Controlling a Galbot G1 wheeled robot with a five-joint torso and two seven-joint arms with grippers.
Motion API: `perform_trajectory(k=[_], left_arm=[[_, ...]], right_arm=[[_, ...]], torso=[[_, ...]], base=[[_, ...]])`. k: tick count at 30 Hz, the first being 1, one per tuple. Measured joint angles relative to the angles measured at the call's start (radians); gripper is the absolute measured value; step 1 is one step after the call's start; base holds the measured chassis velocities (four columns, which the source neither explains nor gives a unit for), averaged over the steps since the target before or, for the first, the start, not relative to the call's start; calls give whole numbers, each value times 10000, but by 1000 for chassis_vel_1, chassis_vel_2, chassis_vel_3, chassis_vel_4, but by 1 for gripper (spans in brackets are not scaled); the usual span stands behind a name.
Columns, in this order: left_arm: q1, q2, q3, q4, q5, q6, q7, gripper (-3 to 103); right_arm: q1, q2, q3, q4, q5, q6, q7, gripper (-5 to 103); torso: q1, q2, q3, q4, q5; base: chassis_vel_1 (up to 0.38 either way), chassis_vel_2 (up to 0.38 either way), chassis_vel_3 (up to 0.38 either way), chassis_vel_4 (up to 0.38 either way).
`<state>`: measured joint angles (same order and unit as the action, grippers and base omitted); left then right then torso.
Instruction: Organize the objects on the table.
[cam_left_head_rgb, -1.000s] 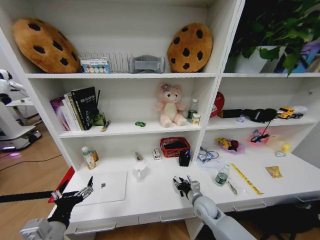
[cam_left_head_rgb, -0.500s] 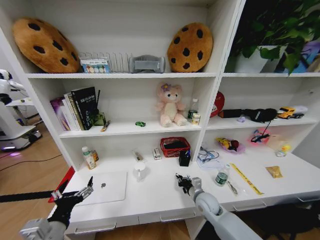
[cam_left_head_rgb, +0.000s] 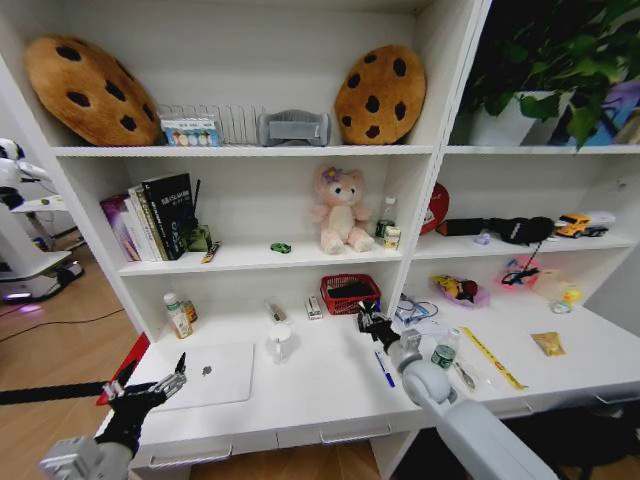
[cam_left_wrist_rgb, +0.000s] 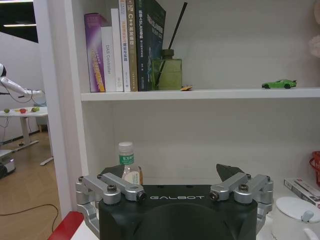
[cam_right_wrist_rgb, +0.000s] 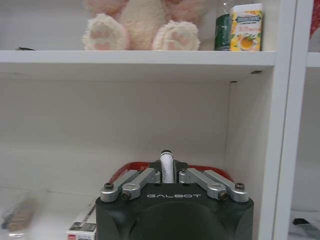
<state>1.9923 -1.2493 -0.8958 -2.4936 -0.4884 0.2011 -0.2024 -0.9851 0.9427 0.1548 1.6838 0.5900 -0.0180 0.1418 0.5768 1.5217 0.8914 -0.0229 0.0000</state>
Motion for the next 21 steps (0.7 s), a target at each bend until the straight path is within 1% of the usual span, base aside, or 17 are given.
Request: perform_trajectory(k=[4,11,16,18,21], left_arm=[[0,0,0,0,0,0,0,100],[0,0,0,0,0,0,0,100],[0,0,0,0,0,0,0,100],[0,0,0,0,0,0,0,100],[0,0,0,0,0,0,0,100]], right_arm=[[381,181,170,-869,-206,366,-76,11],[792,270,261,-1533,-192,677,-127,11],[1291,362,80,-2034,-189,925,-222,11],[1821,494,-223,-2414,-178,1185,-255,11],[2211,634,-453,-2684,-207,1400,-268,11]], torso=[[0,-1,0,-2,2],[0,0,0,-3,0],[1,-1,0,-2,0],[0,-1,0,0,-1],[1,-1,1,0,1]], base=[[0,0,0,0],[0,0,0,0],[0,0,0,0],[0,0,0,0],[0,0,0,0]])
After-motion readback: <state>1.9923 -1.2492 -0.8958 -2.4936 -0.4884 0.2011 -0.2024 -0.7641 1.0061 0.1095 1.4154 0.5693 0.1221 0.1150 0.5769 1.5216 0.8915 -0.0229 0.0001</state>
